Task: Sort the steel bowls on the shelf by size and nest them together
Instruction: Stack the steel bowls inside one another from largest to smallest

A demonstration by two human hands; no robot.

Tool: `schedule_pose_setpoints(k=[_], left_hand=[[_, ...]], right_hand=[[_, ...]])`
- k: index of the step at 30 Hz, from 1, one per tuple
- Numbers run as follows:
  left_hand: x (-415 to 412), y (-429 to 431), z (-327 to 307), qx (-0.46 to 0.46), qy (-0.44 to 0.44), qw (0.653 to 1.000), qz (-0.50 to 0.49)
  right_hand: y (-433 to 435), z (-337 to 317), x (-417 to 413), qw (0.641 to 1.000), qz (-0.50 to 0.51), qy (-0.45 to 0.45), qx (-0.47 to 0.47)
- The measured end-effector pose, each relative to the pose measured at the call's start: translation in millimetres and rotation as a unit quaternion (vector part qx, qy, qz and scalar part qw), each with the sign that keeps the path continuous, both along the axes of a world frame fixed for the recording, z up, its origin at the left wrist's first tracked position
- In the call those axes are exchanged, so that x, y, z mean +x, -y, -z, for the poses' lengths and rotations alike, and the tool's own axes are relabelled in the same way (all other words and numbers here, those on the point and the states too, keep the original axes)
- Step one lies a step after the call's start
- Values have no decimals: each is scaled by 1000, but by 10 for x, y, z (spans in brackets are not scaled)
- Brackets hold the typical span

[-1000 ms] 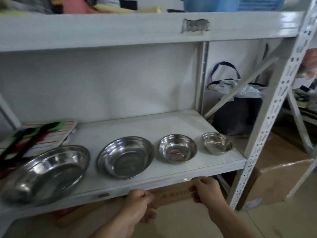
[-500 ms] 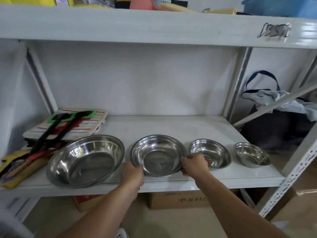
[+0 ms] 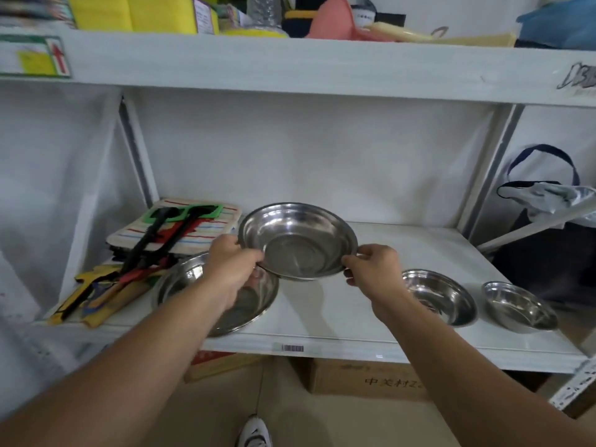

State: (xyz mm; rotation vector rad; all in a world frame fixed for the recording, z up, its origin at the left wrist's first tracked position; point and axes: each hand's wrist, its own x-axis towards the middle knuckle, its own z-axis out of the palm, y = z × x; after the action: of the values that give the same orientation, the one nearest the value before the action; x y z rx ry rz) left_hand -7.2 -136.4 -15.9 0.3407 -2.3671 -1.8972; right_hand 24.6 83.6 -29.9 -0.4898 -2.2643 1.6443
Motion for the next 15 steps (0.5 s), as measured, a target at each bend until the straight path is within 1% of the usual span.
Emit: schedule_pose_setpoints(k=[3,6,9,12,15], left_hand=[[-84,508,17,-72,-15,996,-54],[-126,969,204,-190,5,978,-88],[-151,1252,418,-270,48,958,-82],[-168,1369,592,-359,81,927,-76],[-188,1399,719,-389,79,915,-72]], right_hand=[[437,13,-179,1000,-29,2,4],[835,159,-338,998,-58,25,26],[1132,340,-447,993,-79,58,73],[1299,528,-519,985,-102,85,109],[1364,682,-552,977,-109,108,150]])
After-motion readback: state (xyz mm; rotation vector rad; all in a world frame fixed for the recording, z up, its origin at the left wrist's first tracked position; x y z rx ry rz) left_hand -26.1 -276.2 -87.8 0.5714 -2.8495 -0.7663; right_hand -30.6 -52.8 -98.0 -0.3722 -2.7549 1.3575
